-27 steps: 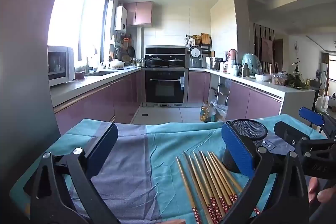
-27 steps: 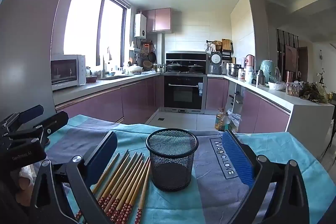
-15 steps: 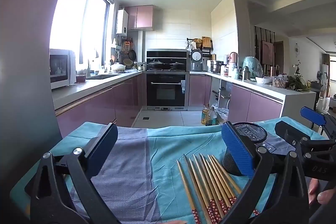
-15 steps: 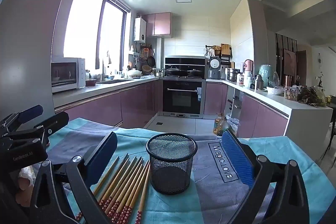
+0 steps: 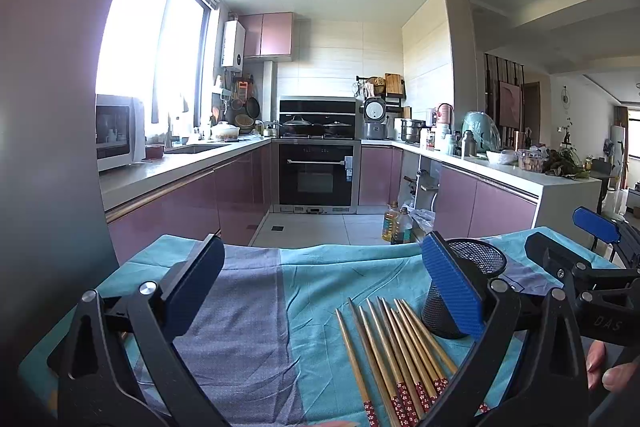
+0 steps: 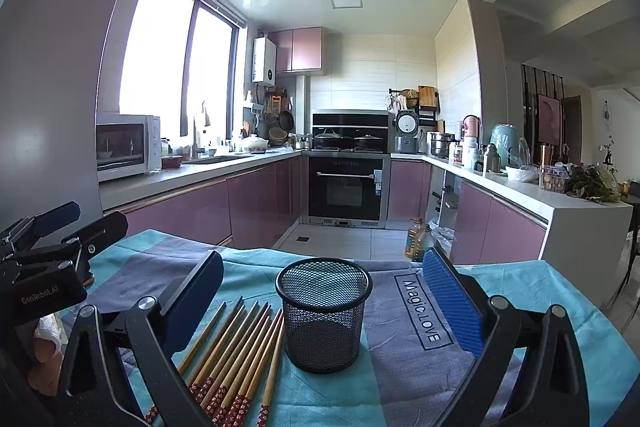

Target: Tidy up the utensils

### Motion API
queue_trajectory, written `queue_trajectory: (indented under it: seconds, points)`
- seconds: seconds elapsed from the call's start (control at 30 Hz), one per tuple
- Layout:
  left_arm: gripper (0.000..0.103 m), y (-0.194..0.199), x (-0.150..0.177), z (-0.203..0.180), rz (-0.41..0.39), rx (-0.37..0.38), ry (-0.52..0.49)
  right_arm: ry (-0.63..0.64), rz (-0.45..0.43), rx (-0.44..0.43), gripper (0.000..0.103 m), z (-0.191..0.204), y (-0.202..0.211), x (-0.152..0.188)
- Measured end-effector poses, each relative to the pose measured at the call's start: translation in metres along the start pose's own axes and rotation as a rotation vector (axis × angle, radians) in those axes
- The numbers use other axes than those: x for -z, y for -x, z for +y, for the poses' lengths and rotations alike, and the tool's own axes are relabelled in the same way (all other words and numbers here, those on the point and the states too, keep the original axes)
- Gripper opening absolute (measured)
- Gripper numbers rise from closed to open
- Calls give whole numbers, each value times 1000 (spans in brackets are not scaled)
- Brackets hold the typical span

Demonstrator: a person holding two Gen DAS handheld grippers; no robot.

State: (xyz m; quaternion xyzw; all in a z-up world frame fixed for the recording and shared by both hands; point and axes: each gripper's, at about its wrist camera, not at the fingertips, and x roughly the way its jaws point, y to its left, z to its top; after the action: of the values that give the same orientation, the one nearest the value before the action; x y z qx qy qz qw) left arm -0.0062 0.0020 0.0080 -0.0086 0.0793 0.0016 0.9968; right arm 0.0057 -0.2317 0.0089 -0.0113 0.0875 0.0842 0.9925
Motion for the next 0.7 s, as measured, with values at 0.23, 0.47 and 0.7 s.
queue_trajectory:
  seconds: [0.23,0.47,0.7]
  points:
    - [97,-2,2,0,-4,-3,-6,-2,-1,0,97,1,1,0]
    - [97,-2,2,-1,-3,-3,-8,-4,-6,6,97,1,3,-1]
    - [97,0,2,-2,-4,-4,-9,-3,-9,7,97,0,4,-1]
